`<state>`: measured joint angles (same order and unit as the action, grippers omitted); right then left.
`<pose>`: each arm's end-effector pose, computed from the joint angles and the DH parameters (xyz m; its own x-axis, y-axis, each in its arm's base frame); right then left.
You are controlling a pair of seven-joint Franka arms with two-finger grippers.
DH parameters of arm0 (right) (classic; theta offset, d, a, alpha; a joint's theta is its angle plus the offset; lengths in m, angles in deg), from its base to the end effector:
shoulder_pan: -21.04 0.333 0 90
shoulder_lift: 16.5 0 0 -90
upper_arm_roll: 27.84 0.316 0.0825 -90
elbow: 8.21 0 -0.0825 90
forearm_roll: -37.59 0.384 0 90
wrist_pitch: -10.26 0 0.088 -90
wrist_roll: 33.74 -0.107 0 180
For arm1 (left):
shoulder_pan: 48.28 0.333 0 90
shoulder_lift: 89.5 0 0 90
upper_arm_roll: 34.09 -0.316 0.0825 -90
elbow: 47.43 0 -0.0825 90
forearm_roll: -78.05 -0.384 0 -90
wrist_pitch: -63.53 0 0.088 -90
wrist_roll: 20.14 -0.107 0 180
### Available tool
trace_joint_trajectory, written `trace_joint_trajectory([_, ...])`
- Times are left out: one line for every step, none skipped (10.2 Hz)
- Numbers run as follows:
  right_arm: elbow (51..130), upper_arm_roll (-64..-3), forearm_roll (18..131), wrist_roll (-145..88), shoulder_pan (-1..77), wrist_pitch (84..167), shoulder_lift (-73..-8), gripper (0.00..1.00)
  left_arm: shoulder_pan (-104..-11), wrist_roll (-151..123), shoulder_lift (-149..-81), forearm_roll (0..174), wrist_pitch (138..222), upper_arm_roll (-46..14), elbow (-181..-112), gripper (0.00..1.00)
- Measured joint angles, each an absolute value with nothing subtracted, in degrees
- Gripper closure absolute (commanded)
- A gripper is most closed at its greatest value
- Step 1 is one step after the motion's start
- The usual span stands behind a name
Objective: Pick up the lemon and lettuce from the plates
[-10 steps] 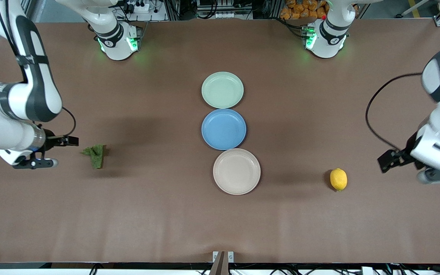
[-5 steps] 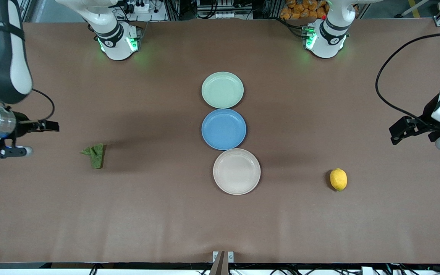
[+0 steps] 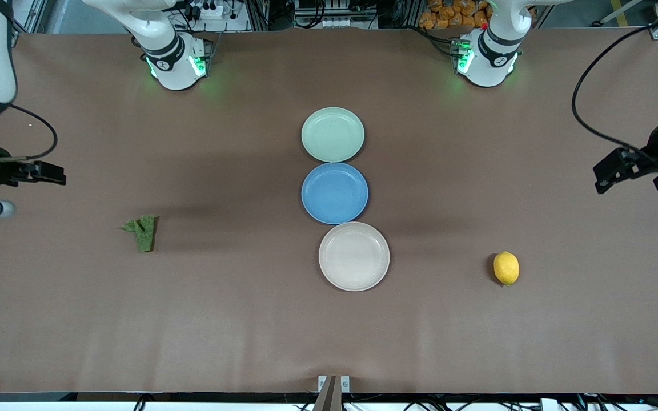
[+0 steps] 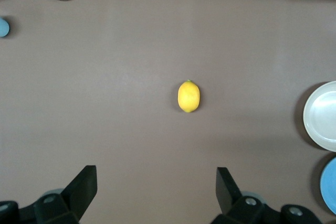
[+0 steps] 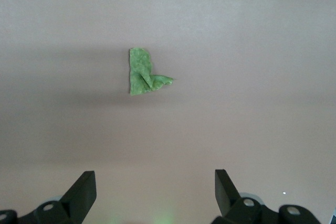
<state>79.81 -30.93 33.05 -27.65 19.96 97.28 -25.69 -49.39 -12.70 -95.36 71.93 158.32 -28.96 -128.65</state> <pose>0.5889 -0.0495 0.5451 0.9823 0.0294 -0.1847 0.0426 -0.9968 0.0679 0.5930 -0.0510 0.6474 0.9892 0.0143 0.1456 0.0260 -0.9965 -0.0792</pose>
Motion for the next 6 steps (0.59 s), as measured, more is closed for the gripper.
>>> trace_joint_trajectory([78.9, -30.9, 33.0, -27.6, 20.0, 95.6, -25.0, 0.00, -49.4, -12.7, -94.2, 71.9, 157.7, -29.0, -129.0, 0.00])
trace_joint_trajectory([77.6, -30.9, 33.0, -27.6, 20.0, 94.4, -24.6, 0.00, -49.4, -12.7, -93.0, 72.1, 157.5, -29.0, -129.8, 0.00])
trace_joint_trajectory([76.4, -30.9, 33.0, -27.6, 20.0, 94.1, -24.3, 0.00, -49.4, -12.7, -91.6, 73.7, 157.5, -29.0, -131.2, 0.00])
trace_joint_trajectory([75.4, -30.8, 33.1, -27.6, 20.2, 94.0, -24.0, 0.00, -49.5, -12.7, -90.6, 75.9, 157.5, -29.0, -132.3, 0.00])
trace_joint_trajectory([74.7, -30.8, 33.1, -27.6, 20.5, 94.0, -23.6, 0.00, -49.5, -12.7, -90.0, 77.0, 157.5, -29.0, -133.0, 0.00])
trace_joint_trajectory([74.0, -30.8, 33.1, -27.6, 20.8, 94.0, -23.1, 0.00, -49.5, -12.7, -89.4, 77.5, 157.5, -29.0, -133.7, 0.00])
